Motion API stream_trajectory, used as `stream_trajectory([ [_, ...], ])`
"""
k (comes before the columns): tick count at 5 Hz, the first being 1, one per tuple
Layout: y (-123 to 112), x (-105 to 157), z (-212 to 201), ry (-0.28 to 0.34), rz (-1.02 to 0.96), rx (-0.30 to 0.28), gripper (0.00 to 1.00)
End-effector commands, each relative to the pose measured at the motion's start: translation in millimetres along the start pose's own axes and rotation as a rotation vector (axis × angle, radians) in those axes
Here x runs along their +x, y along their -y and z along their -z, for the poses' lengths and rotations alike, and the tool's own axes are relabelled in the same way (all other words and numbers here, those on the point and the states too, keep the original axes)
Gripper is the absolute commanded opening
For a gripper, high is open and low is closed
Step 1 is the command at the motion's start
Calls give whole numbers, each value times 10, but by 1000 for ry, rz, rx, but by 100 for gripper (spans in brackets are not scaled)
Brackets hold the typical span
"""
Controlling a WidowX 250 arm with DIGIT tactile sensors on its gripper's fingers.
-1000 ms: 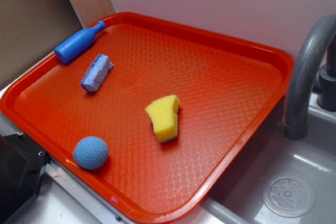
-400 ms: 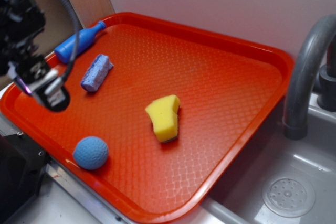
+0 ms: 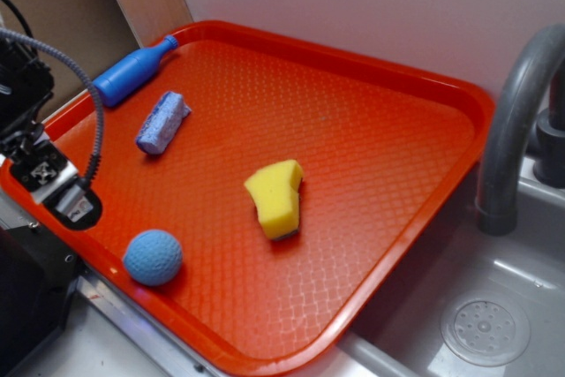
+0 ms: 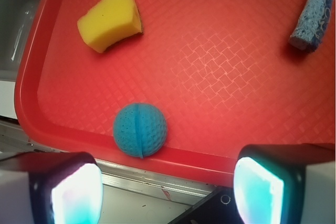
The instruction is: Grab the blue ball.
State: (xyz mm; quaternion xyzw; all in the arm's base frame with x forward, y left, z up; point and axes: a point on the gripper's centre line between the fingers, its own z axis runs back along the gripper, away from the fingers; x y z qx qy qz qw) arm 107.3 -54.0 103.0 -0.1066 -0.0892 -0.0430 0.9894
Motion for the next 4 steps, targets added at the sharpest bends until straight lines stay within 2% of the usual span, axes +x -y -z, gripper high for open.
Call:
stream_trajectory([
  [1, 20, 56, -22, 8, 13, -3, 100],
  [2, 20, 56, -22, 8, 13, -3, 100],
  [3, 117, 92, 336, -36, 45, 19, 100],
  [4, 204, 120, 586, -9, 66, 68, 100],
])
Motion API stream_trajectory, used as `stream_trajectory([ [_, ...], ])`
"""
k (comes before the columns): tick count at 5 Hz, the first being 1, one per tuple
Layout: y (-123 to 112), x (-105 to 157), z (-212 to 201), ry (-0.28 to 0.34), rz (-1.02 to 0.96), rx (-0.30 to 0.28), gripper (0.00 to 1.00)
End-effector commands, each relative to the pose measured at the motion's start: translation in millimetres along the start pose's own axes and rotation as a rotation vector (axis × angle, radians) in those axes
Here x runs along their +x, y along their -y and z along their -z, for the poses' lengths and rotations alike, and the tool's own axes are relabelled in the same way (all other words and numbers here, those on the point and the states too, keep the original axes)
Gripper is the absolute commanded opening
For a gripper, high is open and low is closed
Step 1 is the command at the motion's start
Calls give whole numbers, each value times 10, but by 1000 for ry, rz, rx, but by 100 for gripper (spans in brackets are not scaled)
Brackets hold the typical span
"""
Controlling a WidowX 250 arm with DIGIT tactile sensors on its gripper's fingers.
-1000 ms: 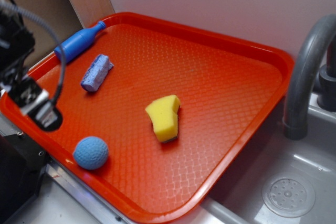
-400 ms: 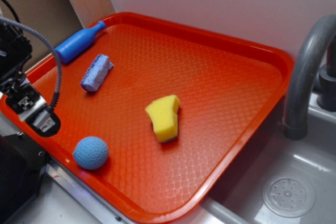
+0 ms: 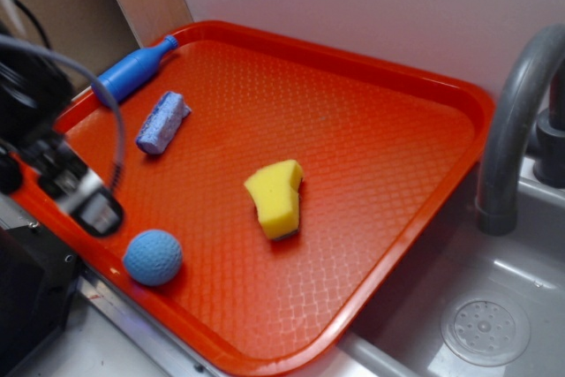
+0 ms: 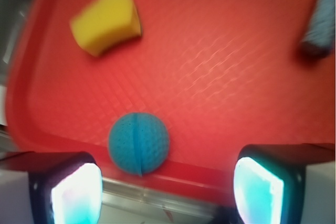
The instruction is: Grab the blue ball.
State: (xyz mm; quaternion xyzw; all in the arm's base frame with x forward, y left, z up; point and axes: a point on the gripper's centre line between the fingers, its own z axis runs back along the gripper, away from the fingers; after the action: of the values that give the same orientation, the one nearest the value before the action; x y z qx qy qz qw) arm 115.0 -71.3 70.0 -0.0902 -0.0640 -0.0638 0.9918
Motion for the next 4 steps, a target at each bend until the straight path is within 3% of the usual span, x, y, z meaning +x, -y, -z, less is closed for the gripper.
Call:
stream_trajectory([
  [1, 204, 127, 341, 84, 57, 32, 100],
  [2, 194, 147, 462, 88, 95, -7, 100],
  [3, 228, 129, 450, 64, 77, -26, 0],
  [4, 186, 124, 403, 14, 25, -89, 0],
])
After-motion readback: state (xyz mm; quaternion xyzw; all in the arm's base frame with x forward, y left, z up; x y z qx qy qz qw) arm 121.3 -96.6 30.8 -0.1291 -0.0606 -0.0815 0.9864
